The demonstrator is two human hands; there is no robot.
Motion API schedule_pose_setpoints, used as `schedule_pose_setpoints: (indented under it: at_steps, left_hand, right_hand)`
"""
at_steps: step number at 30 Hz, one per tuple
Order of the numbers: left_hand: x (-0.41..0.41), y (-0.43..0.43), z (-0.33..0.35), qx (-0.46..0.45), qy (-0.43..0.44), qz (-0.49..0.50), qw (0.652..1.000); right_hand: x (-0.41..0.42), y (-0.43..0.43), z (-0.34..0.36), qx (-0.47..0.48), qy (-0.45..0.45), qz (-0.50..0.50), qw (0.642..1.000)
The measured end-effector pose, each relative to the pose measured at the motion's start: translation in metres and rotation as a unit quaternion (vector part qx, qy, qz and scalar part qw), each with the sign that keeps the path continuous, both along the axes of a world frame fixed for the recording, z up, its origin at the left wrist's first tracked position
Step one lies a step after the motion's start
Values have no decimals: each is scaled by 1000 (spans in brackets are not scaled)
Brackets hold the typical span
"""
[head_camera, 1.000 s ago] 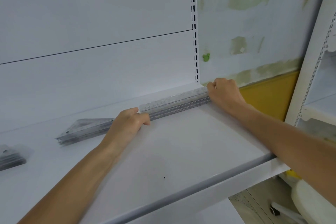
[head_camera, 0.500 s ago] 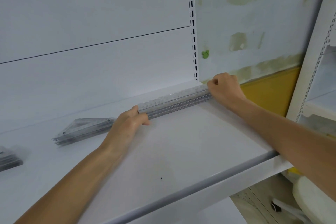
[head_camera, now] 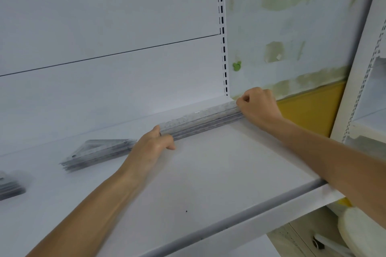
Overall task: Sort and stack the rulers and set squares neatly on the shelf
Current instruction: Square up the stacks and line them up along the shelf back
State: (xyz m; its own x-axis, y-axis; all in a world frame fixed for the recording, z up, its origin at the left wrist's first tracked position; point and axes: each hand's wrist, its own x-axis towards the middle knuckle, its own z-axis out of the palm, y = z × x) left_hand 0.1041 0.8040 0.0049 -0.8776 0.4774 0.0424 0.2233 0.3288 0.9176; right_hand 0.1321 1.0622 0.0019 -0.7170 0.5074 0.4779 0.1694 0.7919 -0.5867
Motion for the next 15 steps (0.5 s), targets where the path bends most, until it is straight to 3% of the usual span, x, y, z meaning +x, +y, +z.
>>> schedule_pose_setpoints:
  at_steps: [5, 9, 13, 15]
  left_hand:
    - [-8, -3, -4, -20, 25, 20, 999]
    - [-6, 0, -2, 22, 6, 79, 997]
    - [-1, 1, -3, -4, 123, 134, 983]
    - [-2, 2, -1, -1, 185, 139, 973]
  right_hand:
    - [-1, 3, -2, -60, 10, 5, 998]
    - [-3, 4, -3, -25, -10, -1, 1000]
    - [2, 7, 7, 29, 33, 74, 996]
    - [3, 8, 19, 48, 8, 153, 987]
